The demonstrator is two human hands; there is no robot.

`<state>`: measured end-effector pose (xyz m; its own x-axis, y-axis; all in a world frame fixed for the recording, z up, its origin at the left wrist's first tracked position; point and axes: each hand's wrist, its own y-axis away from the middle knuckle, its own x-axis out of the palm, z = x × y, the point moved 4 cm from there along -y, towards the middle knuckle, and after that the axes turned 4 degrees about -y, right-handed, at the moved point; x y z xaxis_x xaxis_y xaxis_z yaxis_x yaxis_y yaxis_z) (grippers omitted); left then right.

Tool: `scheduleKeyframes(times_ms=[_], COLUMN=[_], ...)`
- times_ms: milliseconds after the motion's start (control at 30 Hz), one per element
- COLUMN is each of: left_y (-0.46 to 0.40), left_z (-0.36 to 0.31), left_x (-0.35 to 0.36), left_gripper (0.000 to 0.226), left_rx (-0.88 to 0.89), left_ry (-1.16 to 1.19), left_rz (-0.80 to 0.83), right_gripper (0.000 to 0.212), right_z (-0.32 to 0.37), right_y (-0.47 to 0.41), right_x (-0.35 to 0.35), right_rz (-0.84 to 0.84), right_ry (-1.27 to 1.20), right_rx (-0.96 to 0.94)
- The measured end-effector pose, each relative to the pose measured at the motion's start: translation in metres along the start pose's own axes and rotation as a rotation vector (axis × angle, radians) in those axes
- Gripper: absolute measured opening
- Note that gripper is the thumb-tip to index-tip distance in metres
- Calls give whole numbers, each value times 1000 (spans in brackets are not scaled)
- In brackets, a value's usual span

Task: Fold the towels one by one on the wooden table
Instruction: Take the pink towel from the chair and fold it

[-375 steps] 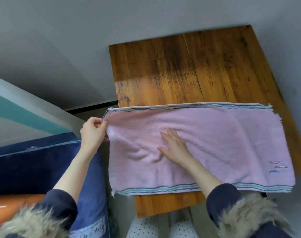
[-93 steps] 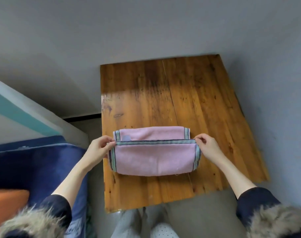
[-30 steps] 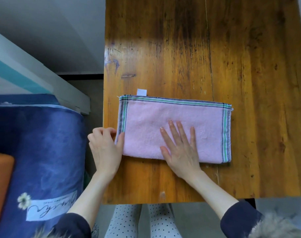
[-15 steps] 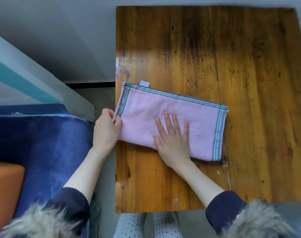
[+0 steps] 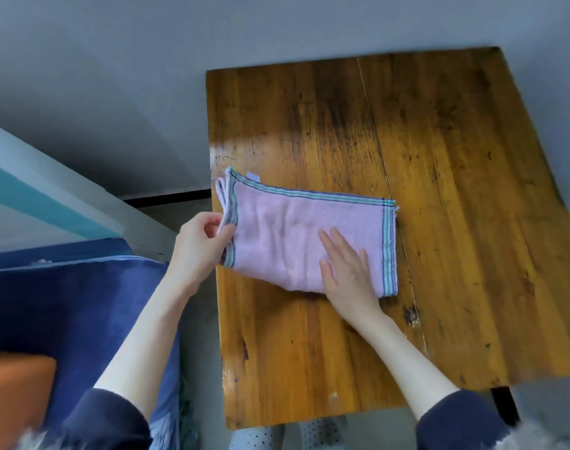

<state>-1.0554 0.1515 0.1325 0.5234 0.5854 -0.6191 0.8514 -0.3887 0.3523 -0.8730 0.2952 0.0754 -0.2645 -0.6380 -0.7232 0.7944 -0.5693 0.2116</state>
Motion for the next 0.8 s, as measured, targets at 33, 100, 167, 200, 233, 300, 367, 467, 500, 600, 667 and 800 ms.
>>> scheduleKeyframes(times_ms=[33, 100, 167, 200, 233, 300, 367, 467, 500, 600, 667, 800], left_y=[5, 16, 29, 35, 41, 51, 57, 61, 62, 64, 65, 71], left_z=[-13, -42, -68, -80, -88, -101, -105, -102, -100, -95, -93, -89], left_x=[3, 14, 35, 49, 64, 98, 132, 177, 189, 210, 214, 218], left_gripper=[13, 9, 8, 8, 9, 11, 9, 5, 4, 4, 4, 8], left_rx=[56, 167, 266, 307, 340, 373, 369, 334, 329, 330, 329, 343], left_ry=[-20, -39, -57, -69, -81, -101, -106, -140, -165, -222, -215, -198], left_rz=[-18, -37, -8, 17, 44, 102, 159, 229, 241, 230, 205, 193], right_gripper=[48, 45, 44, 45, 45, 45, 44, 40, 38, 34, 33, 37], right_z=[-7, -22, -38, -46, -55, -71, -83, -96, -98, -101, -105, -110], right_y=[8, 23, 34, 37, 41, 47, 53, 59, 60, 61, 59, 36], right_x=[-9, -24, -39, -45, -50, -58, -63, -65, -64, -61, -62, -77], right_rz=[-38, -87, -135, -156, -167, -162, -133, -103, -90, -60, -56, -14], right_ry=[-77, -229, -409, -505, -603, -817, -961, -1057, -1072, -1098, -1098, -1080], right_rx=[28, 104, 216, 277, 334, 428, 503, 563, 568, 571, 571, 531])
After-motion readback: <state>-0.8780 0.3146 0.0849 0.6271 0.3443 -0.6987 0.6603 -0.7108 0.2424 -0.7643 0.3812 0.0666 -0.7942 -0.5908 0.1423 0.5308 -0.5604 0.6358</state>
